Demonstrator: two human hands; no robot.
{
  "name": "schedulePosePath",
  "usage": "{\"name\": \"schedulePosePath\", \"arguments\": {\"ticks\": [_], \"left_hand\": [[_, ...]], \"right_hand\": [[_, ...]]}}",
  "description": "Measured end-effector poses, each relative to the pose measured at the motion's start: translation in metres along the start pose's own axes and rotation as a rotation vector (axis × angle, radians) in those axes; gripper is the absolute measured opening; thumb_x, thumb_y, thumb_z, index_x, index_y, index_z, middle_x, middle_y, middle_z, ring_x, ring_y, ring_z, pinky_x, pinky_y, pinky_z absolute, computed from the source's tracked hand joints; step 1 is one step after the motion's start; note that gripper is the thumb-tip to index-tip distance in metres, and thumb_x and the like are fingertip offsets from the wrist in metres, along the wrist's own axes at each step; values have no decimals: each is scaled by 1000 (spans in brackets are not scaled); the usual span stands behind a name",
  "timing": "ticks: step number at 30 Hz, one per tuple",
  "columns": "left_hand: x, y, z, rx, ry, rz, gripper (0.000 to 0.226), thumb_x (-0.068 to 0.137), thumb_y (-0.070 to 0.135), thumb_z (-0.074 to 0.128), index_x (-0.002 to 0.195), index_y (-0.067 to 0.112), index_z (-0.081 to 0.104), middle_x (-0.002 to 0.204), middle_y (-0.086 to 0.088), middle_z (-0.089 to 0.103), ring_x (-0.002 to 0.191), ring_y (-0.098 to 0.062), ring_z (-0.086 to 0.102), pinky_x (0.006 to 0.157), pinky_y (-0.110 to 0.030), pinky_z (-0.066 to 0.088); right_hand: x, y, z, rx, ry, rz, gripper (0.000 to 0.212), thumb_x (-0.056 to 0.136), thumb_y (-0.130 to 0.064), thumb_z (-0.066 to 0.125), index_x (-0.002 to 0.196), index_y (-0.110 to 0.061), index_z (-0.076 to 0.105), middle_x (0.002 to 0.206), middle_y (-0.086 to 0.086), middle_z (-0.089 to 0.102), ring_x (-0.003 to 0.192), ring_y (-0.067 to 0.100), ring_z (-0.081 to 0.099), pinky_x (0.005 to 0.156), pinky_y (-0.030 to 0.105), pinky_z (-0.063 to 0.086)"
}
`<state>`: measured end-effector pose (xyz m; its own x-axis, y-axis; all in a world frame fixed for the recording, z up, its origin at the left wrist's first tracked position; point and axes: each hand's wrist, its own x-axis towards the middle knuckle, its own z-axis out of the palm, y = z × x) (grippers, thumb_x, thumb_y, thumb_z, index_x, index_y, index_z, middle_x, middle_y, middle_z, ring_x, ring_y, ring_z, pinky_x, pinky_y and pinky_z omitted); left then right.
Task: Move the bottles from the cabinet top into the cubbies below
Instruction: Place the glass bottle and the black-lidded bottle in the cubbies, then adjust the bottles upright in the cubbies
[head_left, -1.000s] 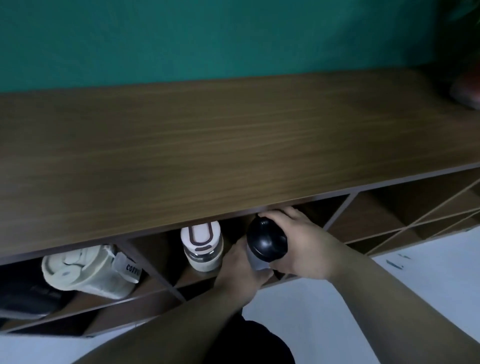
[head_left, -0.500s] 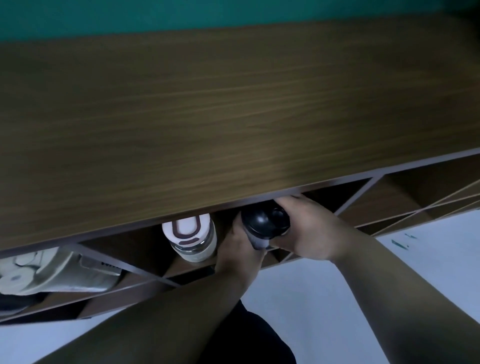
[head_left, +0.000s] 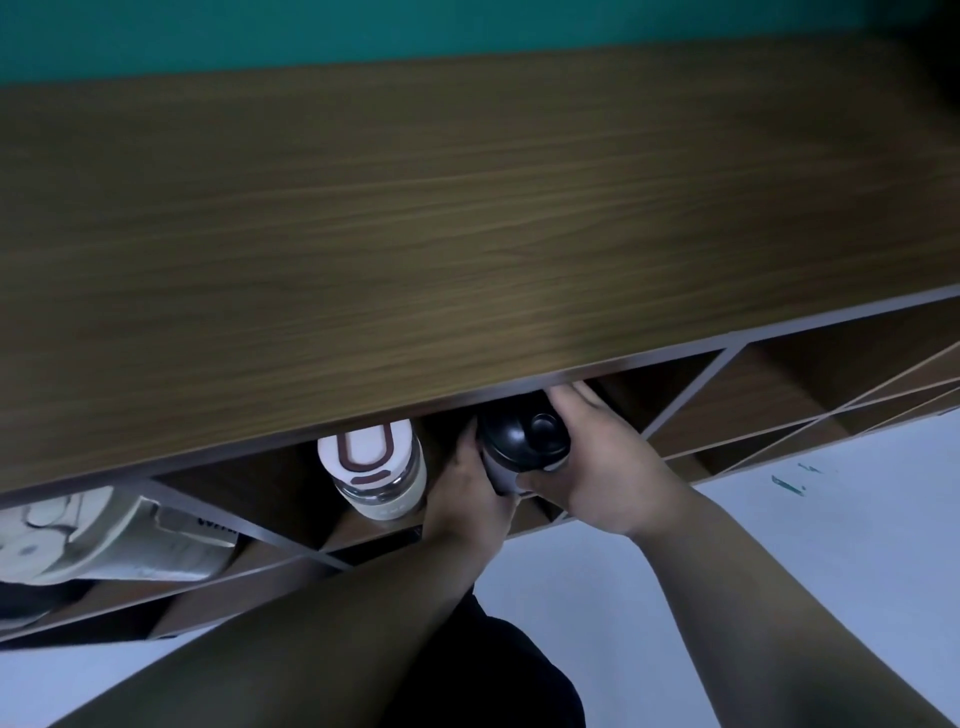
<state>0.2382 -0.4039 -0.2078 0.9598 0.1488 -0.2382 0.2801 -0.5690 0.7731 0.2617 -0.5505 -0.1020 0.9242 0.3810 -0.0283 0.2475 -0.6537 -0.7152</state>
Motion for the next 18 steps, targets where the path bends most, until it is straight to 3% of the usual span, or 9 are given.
{"name": "schedulePosePath", "arguments": {"ticks": [5,8,11,13,16,18], "left_hand": [[-5,-2,-3,-28,-90,-3,110,69,27,89,161,28,29,150,5,59,138,-19,57,113,-43,50],[-11,-3,-11,-66,-149,-30,113,71,28,90,163,23,25,153,4,54,140,-17,54,117,-43,48],[-26,1,-26,-93,-241,-89,97,81,21,88,161,15,32,151,0,55,129,-14,57,112,-32,47],[-37,7,-38,-79,-329,-138,79,88,26,82,155,14,43,147,0,59,118,-12,59,103,-26,46],[-57,15,-63,-24,-397,-183,65,97,43,70,152,16,49,148,0,58,133,-16,57,104,-22,40],[-71,16,-80,-88,-382,-184,51,99,39,68,144,21,53,135,0,60,124,-13,57,104,-22,40]], "right_hand": [[-10,-5,-1,2,19,41,117,63,-24,87,145,-59,11,152,-32,24,143,5,32,96,41,52],[-22,-5,-1,26,10,73,124,65,-20,86,148,-58,2,160,-29,12,148,7,23,97,41,53],[-42,-7,1,34,10,86,114,73,-41,80,152,-49,-2,162,-28,-2,150,-1,7,115,37,34],[-55,-12,2,57,19,95,104,77,-50,72,153,-46,3,162,-29,-3,149,-1,7,117,35,30],[-70,-27,2,36,49,92,86,84,-45,68,153,-43,16,161,-27,7,148,-4,5,120,35,23],[-78,-38,2,26,70,104,80,86,-44,67,153,-40,22,161,-24,13,147,-5,6,120,32,20]]}}
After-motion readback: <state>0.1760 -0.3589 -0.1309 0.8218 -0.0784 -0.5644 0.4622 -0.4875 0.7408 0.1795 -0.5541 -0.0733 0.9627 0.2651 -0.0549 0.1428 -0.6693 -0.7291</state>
